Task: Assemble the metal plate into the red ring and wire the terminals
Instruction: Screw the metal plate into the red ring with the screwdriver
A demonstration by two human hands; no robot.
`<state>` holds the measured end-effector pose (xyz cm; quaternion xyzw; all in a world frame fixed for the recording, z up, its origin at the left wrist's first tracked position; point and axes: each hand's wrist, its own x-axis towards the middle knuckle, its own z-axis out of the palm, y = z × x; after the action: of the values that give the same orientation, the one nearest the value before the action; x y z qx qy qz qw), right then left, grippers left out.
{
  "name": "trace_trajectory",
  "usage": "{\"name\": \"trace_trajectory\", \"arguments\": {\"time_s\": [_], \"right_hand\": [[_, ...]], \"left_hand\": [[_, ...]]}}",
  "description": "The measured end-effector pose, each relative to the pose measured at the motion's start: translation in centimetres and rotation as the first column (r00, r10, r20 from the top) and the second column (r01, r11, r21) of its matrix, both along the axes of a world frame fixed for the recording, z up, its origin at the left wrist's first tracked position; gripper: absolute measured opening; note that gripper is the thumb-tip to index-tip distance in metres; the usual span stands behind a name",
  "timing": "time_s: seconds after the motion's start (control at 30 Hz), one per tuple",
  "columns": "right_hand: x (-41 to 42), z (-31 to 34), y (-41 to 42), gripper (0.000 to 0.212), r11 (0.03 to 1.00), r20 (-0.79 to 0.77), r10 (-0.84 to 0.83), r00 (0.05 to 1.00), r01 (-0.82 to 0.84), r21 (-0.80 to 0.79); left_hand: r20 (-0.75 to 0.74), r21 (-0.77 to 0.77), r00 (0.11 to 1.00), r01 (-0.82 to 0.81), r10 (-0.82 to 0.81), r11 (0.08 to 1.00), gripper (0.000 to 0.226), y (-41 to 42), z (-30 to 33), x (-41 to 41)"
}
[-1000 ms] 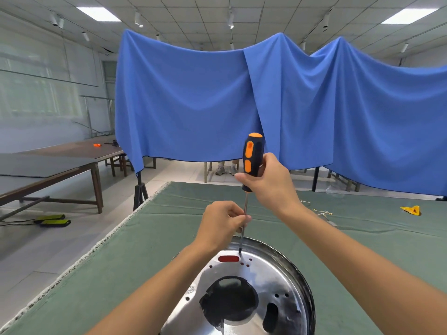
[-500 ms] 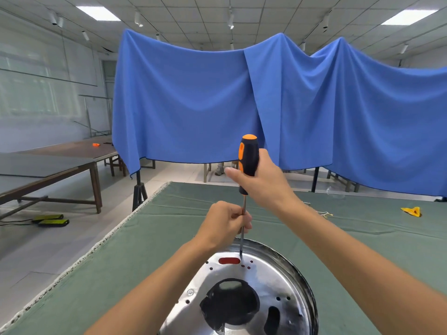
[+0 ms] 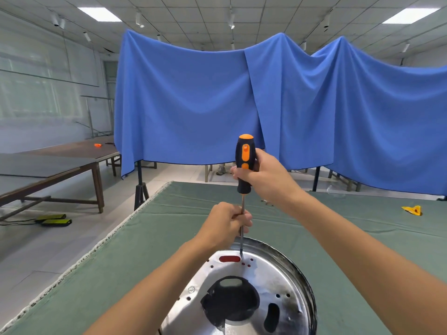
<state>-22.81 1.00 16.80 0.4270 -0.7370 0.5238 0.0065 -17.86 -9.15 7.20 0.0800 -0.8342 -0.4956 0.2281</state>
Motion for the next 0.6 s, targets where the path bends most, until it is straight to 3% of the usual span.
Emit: {"name": "trace_trajectory", "arguments": {"time_s": [0.07,0.13,0.2,0.3,0.37,0.43,0.53,0.6], "right_hand": [[-0.1,-0.3,0.1,0.026,0.995,-0.093,-0.101,0.991,0.099,-0.022],[0.2,-0.6,0.0,0.042,0.956,-0.199,-0.292,0.935,0.287,-0.053],[0.3,-0.8,0.0,0.052,0.930,-0.257,-0.366,0.894,0.360,-0.072],[0.5,-0.8,0.0,0.048,0.989,-0.174,-0.134,0.975,0.144,0.042],[0.4,-0.5,0.0,0.032,0.999,-0.069,0.004,0.998,-0.001,0.039],[0.2,-0.2,0.3,0.018,1.000,-0.069,-0.023,0.997,0.023,-0.009],[0.5,-0.4,0.3,0.038,0.967,-0.209,-0.250,0.945,0.253,-0.013],[1.0,-0.5,0.1,0.048,0.944,-0.280,-0.322,0.904,0.330,-0.023]], "left_hand": [[0.005,-0.050,1.000,-0.002,0.003,0.999,0.021,0.3,0.0,0.0],[-0.015,-0.118,0.999,-0.036,0.034,0.992,0.023,0.6,-0.2,0.1],[-0.021,-0.158,0.999,-0.053,0.050,0.986,0.025,0.9,-0.3,0.1],[0.021,-0.165,1.000,-0.016,0.020,0.986,0.025,0.8,-0.3,0.0],[0.034,-0.113,0.999,0.009,-0.006,0.994,0.022,0.8,-0.1,0.1],[0.063,-0.124,0.998,0.035,-0.027,0.992,0.023,0.8,-0.2,0.0],[0.093,-0.331,0.995,-0.010,0.043,0.944,0.025,0.4,-1.3,0.1],[0.079,-0.533,0.986,-0.082,0.147,0.842,0.023,-0.2,-2.3,0.1]]}}
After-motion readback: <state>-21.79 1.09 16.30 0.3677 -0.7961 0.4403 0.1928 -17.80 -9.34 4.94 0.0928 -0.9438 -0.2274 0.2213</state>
